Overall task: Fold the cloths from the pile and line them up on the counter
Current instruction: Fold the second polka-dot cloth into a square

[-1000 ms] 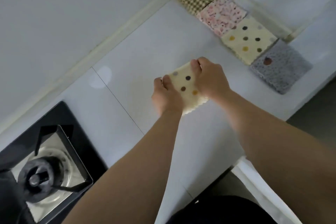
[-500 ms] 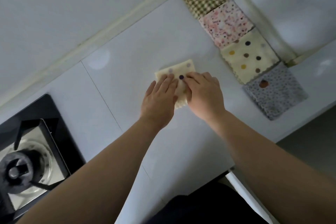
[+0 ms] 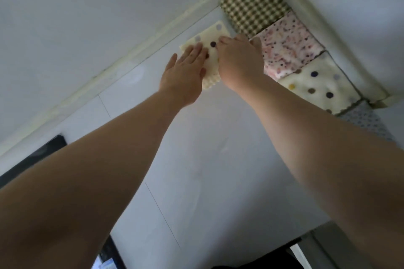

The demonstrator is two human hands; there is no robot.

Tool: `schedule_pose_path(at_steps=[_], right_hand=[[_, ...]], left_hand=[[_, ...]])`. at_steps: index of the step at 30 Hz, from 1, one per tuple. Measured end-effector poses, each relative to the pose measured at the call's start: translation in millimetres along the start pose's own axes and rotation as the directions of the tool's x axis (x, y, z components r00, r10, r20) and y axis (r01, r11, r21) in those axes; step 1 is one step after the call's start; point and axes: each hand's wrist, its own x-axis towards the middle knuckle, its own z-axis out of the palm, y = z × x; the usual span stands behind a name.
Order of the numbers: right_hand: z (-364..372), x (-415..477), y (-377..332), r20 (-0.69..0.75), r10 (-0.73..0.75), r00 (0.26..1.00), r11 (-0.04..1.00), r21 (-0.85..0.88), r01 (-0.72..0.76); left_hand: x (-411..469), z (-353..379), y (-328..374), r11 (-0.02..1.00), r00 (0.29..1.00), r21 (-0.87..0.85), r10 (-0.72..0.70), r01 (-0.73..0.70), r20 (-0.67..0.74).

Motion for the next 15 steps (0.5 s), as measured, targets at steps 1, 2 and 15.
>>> schedule_pose_path(at_steps=[1, 2, 15], right_hand=[[-1, 7, 0, 0.008, 0.001, 1.000, 1.000, -0.009, -0.001], [-2, 13, 1, 0.016, -0.001, 1.000, 1.000, -0.014, 0.001], [-8, 44, 5, 0.062, 0.001, 0.998, 1.000, -0.030, 0.001]], left_hand=[[6, -3, -2, 1.000, 1.000, -0.001, -0.006, 0.006, 0.007], [11, -5, -3, 1.000, 1.000, -0.002, -0.009, 0.009, 0.010], [37, -11, -8, 0.999, 0.999, -0.018, 0.028, -0.029, -0.019]])
